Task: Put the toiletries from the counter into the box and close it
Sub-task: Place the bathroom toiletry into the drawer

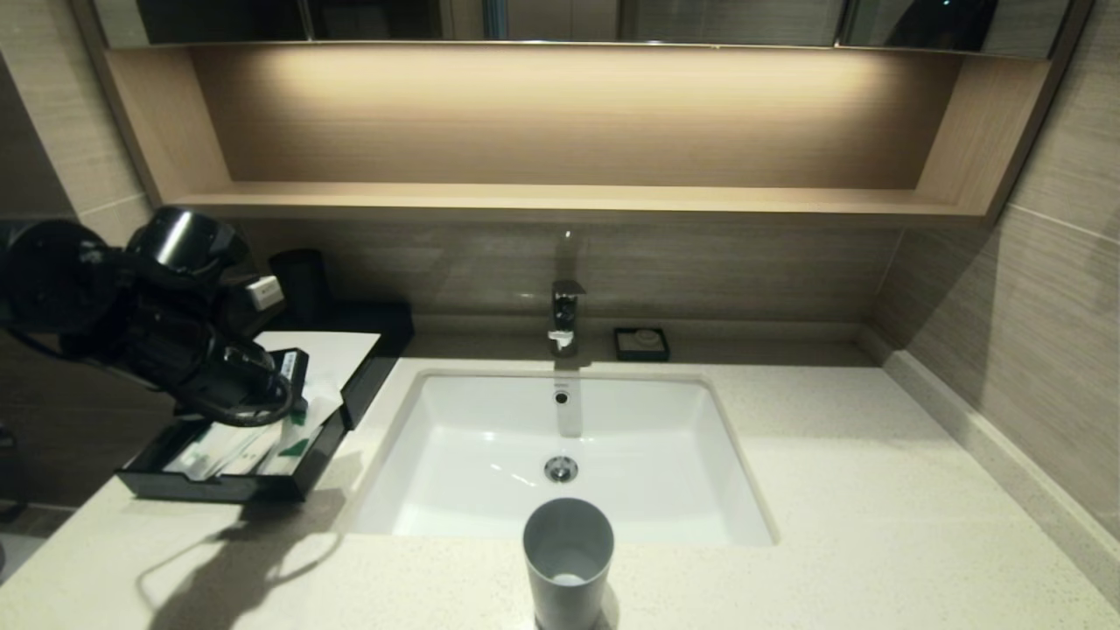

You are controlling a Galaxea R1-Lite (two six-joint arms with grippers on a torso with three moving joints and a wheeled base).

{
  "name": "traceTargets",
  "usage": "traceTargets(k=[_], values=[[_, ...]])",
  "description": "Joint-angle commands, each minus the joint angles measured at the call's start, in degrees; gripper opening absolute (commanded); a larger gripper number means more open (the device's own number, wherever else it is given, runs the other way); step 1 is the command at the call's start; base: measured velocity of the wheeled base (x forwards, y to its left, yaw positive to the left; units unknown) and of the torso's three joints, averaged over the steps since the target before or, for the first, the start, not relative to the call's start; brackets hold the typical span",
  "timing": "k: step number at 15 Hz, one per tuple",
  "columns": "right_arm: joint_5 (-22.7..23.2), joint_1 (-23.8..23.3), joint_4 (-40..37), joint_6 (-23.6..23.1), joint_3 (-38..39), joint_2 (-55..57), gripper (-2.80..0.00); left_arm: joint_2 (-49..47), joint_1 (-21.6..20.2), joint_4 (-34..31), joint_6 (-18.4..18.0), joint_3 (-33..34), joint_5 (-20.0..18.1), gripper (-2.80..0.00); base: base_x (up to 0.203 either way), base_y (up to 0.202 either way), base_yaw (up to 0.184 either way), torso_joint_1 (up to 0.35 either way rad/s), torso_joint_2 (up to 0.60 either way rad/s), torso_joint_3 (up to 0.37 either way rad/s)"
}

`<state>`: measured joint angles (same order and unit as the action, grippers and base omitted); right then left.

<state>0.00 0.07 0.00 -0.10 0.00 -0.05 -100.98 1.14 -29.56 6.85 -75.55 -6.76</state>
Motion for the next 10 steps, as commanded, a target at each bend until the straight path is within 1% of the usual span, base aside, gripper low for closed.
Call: traceTargets(k=[1, 3, 4, 6, 8, 10], values=[[0.0, 0.0, 0.0, 0.0, 0.1, 0.0, -2.8, -0.7, -2.8, -0.1, 0.2, -1.5, 0.9, -2.8, 0.0, 0.0, 0.0, 0.0, 0.0, 0.0], [0.0, 0.0, 0.0, 0.0, 0.1, 0.0, -2.8, -1.9, -5.0, -0.1, 0.4, -2.7, 1.4, -2.8, 0.0, 0.0, 0.0, 0.0, 0.0, 0.0], [0.0, 0.0, 0.0, -0.1, 0.1, 0.0, -2.8, -2.6, -5.2, -0.1, 0.4, -2.9, 1.9, -2.8, 0.0, 0.0, 0.0, 0.0, 0.0, 0.0], [0.0, 0.0, 0.1, 0.0, 0.1, 0.0, -2.8, -4.1, -5.4, 0.4, 0.6, -3.2, 4.2, -2.8, 0.0, 0.0, 0.0, 0.0, 0.0, 0.0], [0.0, 0.0, 0.0, 0.0, 0.1, 0.0, -2.8, -5.6, -5.4, 0.6, 2.5, -3.9, 7.1, -2.8, 0.0, 0.0, 0.0, 0.0, 0.0, 0.0], [0.0, 0.0, 0.0, 0.0, 0.1, 0.0, -2.8, -6.7, -5.4, 0.5, 2.8, -4.7, 7.6, -2.8, 0.0, 0.0, 0.0, 0.0, 0.0, 0.0]])
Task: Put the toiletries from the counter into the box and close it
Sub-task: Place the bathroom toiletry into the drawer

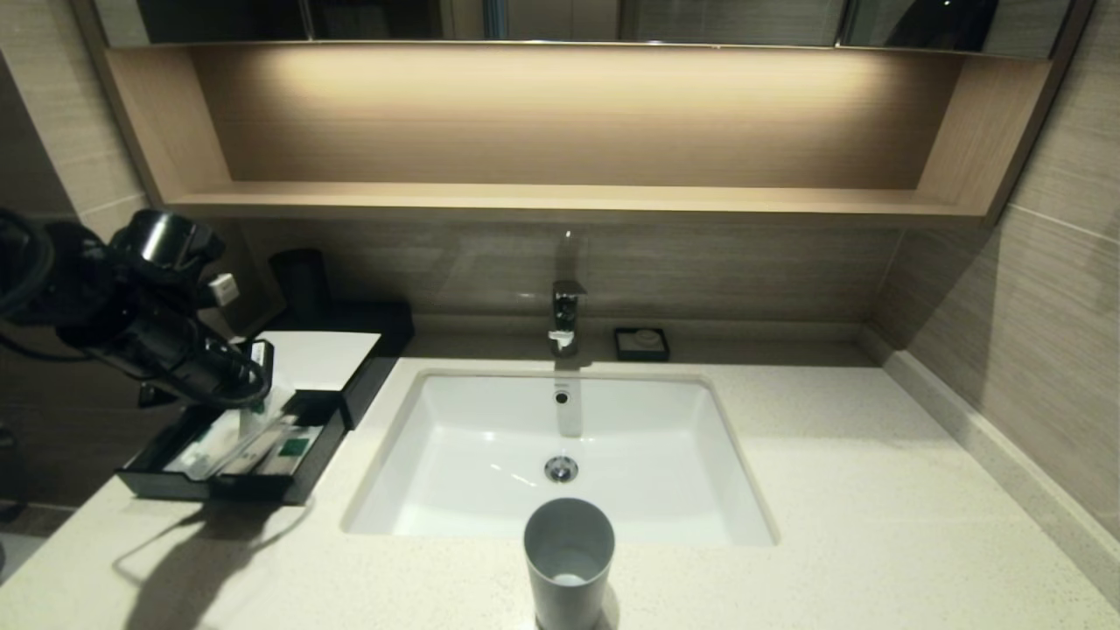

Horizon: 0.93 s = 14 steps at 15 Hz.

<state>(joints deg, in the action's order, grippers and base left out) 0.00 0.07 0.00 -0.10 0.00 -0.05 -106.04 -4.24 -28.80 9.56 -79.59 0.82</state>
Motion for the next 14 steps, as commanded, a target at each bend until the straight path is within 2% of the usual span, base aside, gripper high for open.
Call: traceTargets(k=[1, 14], values=[[0.0, 0.0, 0.1, 0.0, 0.1, 0.0, -2.8, -2.1, -0.1, -0.3, 0.1, -1.0, 0.2, -2.8, 0.0, 0.0, 0.0, 0.0, 0.0, 0.0], [0.0, 0.0, 0.0, 0.0, 0.1, 0.0, -2.8, -7.5, -1.3, -1.5, -0.5, -2.5, 0.9, -2.8, 0.0, 0.0, 0.0, 0.0, 0.0, 0.0]])
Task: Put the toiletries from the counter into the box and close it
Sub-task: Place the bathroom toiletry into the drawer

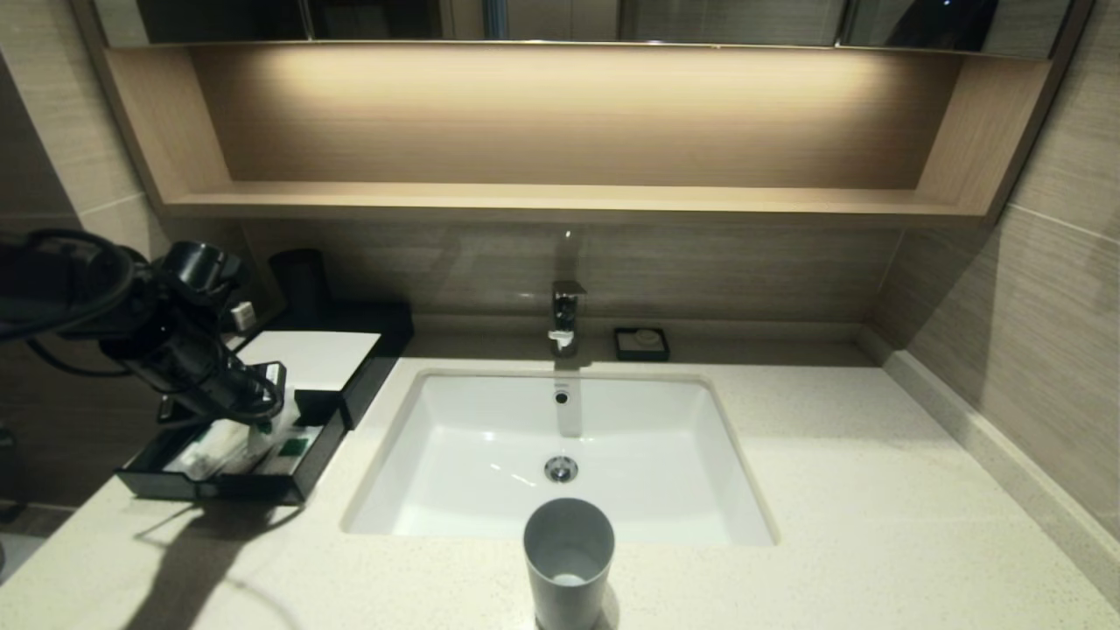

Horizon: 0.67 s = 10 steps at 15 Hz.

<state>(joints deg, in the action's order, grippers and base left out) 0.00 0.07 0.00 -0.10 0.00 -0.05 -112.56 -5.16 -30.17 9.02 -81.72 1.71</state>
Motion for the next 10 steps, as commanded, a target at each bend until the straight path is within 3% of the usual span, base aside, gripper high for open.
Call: traceTargets(k=[1, 10], values=[[0.0, 0.0, 0.0, 0.0, 0.1, 0.0, -2.8, -1.7, -0.5, -0.2, 0.0, -0.8, 0.1, -2.8, 0.0, 0.0, 0.0, 0.0, 0.0, 0.0], [0.0, 0.0, 0.0, 0.0, 0.1, 0.0, -2.8, -4.9, -0.6, -1.7, -0.1, -2.2, 0.2, -2.8, 0.0, 0.0, 0.0, 0.0, 0.0, 0.0]])
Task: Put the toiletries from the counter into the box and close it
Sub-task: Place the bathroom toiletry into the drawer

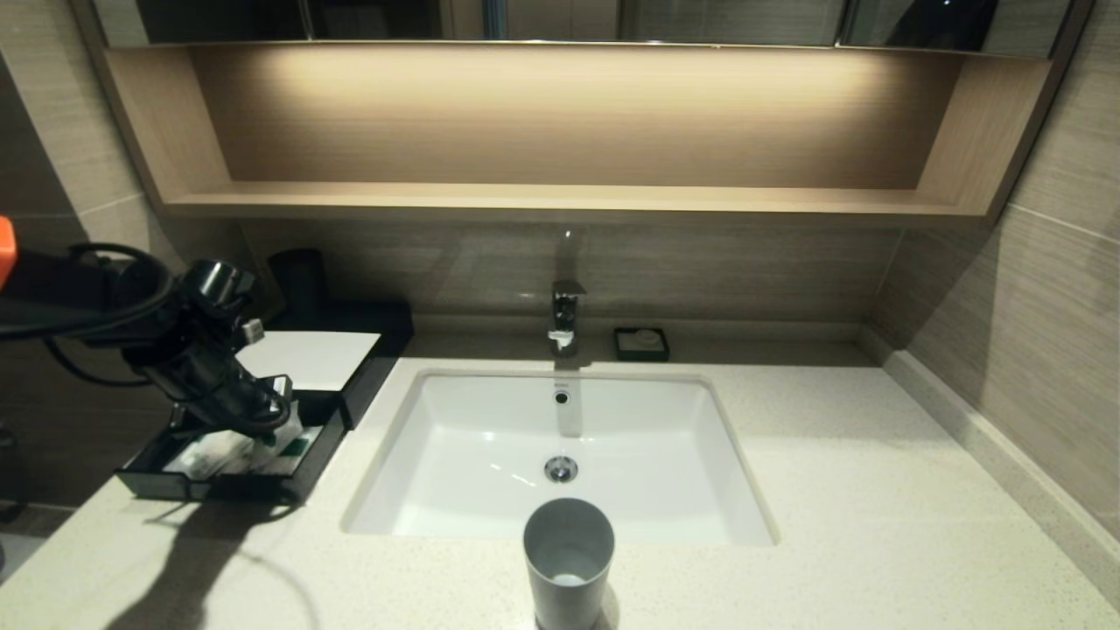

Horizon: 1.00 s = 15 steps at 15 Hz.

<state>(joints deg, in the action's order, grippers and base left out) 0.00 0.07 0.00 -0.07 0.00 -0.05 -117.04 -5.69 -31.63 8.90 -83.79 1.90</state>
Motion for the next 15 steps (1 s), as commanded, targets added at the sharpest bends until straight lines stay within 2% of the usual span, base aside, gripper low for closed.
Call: traceTargets(k=[1, 15], values=[[0.0, 0.0, 0.0, 0.0, 0.1, 0.0, -2.8, -0.7, 0.0, -0.3, 0.1, -0.1, 0.0, -2.8, 0.0, 0.0, 0.0, 0.0, 0.0, 0.0], [0.0, 0.0, 0.0, 0.0, 0.1, 0.0, -2.8, -1.6, 0.0, -0.1, -0.1, -0.3, 0.7, -2.8, 0.0, 0.0, 0.0, 0.0, 0.0, 0.0]])
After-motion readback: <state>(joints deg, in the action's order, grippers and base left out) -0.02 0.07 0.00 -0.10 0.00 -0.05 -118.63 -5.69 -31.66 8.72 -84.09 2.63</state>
